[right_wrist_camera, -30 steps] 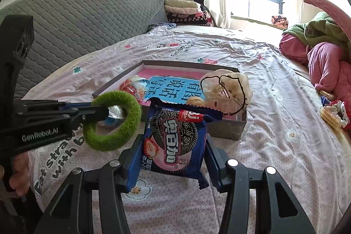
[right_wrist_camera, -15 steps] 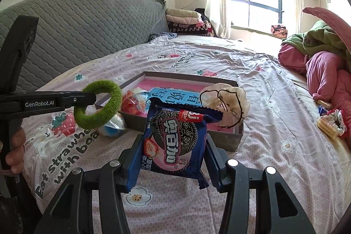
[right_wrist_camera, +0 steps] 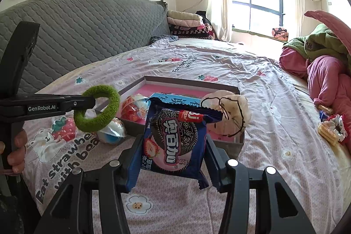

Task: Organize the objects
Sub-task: 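Lift and carry the cookie packet over the box with the right tool while the left tool carries the ring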

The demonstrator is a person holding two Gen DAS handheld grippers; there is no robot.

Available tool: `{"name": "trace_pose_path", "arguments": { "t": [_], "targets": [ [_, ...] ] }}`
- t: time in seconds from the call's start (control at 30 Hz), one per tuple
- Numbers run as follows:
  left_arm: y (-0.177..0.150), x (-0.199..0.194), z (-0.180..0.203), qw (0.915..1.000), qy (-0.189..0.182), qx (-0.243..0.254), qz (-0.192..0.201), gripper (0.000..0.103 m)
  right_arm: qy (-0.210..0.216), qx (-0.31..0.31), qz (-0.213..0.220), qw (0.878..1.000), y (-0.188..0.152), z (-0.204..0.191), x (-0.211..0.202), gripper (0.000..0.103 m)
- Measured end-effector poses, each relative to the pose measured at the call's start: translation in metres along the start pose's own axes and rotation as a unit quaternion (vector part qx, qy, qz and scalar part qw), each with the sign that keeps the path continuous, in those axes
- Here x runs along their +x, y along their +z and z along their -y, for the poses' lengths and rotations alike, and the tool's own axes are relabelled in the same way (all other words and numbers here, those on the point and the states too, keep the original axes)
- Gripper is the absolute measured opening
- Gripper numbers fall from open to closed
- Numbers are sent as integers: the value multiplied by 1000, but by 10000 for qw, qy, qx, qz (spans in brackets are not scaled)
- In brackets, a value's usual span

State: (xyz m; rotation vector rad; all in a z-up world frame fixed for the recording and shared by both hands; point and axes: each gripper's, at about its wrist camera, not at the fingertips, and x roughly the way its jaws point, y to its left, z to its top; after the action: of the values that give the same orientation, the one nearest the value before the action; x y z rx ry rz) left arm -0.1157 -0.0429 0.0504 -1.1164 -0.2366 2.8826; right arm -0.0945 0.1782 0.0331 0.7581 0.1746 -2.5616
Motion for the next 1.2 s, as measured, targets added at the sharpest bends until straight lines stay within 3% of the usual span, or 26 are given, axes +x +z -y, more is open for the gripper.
{"name": "trace_pose_path", "arguments": {
  "t": [1.2],
  "targets": [
    [48,26,-26,9996,184,134,142,13,-250,-94,207,9994,49,16,27,52]
  ]
}}
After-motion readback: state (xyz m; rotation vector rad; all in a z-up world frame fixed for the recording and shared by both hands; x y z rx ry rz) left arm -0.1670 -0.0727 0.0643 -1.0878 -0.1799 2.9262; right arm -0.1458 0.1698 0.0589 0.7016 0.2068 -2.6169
